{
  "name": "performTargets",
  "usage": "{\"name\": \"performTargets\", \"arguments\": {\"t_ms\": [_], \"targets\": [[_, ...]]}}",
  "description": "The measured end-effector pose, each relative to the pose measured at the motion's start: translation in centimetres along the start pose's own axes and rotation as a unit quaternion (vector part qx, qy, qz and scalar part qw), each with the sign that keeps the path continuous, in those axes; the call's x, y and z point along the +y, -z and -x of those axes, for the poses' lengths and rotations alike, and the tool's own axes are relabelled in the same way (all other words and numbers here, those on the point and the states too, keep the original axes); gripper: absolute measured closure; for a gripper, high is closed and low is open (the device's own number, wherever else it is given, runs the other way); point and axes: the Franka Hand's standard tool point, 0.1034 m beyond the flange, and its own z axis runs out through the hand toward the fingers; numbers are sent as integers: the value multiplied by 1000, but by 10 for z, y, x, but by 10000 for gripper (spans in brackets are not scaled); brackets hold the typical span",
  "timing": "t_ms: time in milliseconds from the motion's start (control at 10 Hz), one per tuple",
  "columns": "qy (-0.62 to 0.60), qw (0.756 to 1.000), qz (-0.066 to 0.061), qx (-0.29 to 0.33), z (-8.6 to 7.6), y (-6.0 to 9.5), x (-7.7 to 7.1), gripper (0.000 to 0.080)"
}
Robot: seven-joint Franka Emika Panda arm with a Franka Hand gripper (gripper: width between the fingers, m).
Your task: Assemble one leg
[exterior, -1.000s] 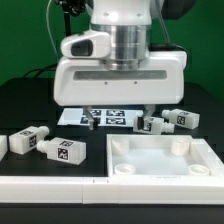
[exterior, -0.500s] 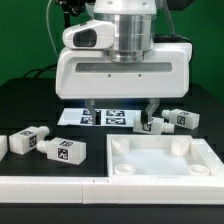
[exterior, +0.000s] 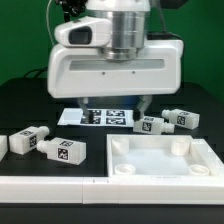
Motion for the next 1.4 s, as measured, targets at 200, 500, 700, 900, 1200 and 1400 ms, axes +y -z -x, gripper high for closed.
{"name": "performTargets", "arguments": {"t_ms": [200, 500, 700, 900, 1200, 1400], "targets": [[54, 998, 5, 8, -2, 2, 6, 150], [58, 998, 4, 8, -2, 0, 4, 150], [145, 989, 13, 1, 4, -8, 9, 150], [225, 974, 13, -8, 20, -15, 26, 150], [309, 951, 9, -14, 28, -17, 40, 150], [311, 950, 13, -13, 27, -19, 38, 150]]}}
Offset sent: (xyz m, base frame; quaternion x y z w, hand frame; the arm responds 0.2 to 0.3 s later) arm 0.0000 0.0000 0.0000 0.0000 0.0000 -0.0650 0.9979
